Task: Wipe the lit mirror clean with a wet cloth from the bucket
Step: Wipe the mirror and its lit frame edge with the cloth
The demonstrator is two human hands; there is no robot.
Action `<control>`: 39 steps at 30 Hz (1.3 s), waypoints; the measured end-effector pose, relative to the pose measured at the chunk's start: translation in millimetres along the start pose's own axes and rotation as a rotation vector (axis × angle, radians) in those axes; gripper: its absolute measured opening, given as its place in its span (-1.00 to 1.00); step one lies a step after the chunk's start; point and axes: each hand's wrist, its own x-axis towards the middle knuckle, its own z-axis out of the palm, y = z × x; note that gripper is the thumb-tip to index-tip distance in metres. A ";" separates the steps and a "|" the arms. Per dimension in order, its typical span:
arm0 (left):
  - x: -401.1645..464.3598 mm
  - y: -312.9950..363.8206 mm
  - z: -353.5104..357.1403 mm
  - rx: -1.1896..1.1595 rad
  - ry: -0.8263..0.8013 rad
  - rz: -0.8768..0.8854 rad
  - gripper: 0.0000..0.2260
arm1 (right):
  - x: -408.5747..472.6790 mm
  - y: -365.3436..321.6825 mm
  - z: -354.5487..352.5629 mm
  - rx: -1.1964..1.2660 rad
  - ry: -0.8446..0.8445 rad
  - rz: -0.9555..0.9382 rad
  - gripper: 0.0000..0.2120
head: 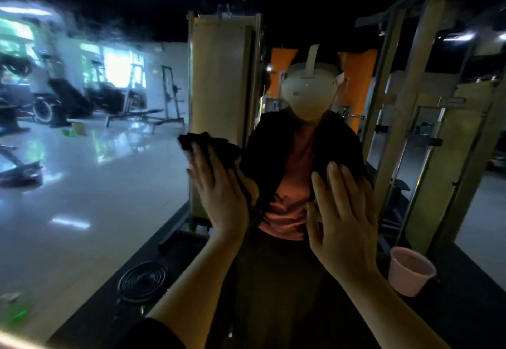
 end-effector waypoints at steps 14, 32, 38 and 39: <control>-50.0 -82.5 -37.0 0.051 -0.110 -0.232 -0.48 | -32.9 -84.2 37.1 0.063 -0.188 -0.105 -0.35; -56.0 -159.3 -74.9 -0.041 -0.130 -0.561 -0.41 | -29.3 -197.5 80.7 0.100 -0.268 -0.265 -0.34; -127.3 -206.6 -103.9 0.175 -0.479 -0.221 -0.32 | -36.9 -201.3 89.5 0.042 -0.284 -0.272 -0.37; -126.3 -224.7 -111.3 0.180 -0.462 -0.319 -0.31 | -37.3 -200.2 89.9 0.030 -0.283 -0.275 -0.37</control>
